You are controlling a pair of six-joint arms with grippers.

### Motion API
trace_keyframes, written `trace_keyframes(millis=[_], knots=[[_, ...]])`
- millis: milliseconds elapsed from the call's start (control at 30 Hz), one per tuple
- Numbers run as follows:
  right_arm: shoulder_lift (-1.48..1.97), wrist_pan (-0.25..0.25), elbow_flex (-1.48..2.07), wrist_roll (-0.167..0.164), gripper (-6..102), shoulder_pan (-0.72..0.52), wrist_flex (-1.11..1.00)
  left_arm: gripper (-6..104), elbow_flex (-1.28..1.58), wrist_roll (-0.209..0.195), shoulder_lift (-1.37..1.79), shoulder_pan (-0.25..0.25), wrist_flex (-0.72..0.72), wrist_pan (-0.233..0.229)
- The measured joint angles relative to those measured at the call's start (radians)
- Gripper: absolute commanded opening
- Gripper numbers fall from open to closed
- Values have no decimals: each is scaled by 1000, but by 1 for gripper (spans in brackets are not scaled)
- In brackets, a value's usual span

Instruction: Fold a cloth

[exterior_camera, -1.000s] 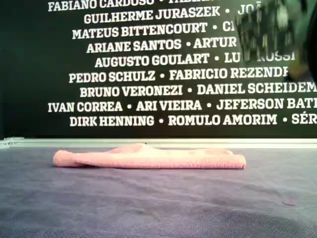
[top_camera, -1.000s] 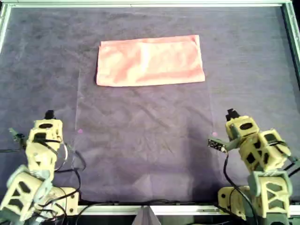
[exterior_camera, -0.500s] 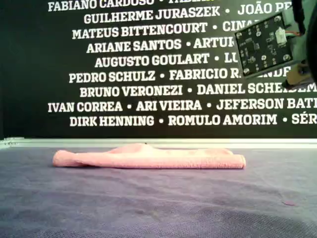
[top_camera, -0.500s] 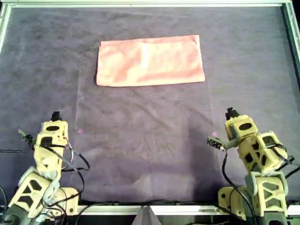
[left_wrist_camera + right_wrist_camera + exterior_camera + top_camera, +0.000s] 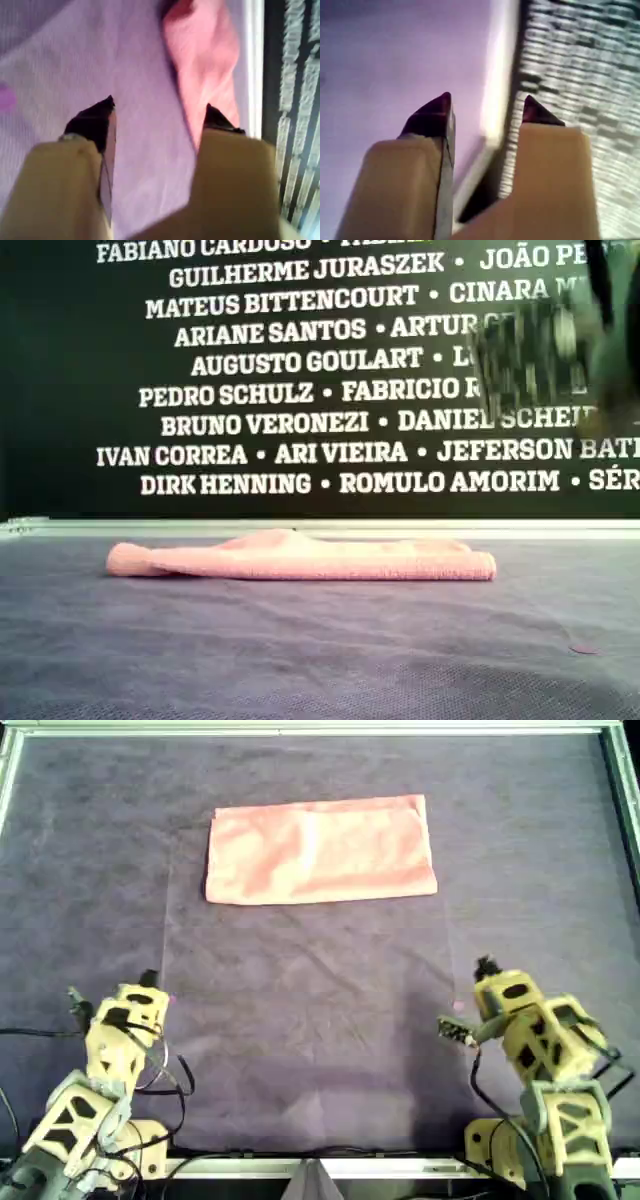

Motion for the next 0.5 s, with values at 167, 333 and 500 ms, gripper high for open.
trace_keyframes(millis=[167, 333, 500], knots=[[-365, 0, -176, 5, 56, 2, 0, 61, -9, 0, -6, 0, 0, 15], [-752, 0, -486, 8, 56, 2, 0, 61, -98, 0, -63, 0, -5, 15], [-1104, 0, -729, 8, 56, 0, -3, 62, -222, 0, -377, 0, -138, 15]])
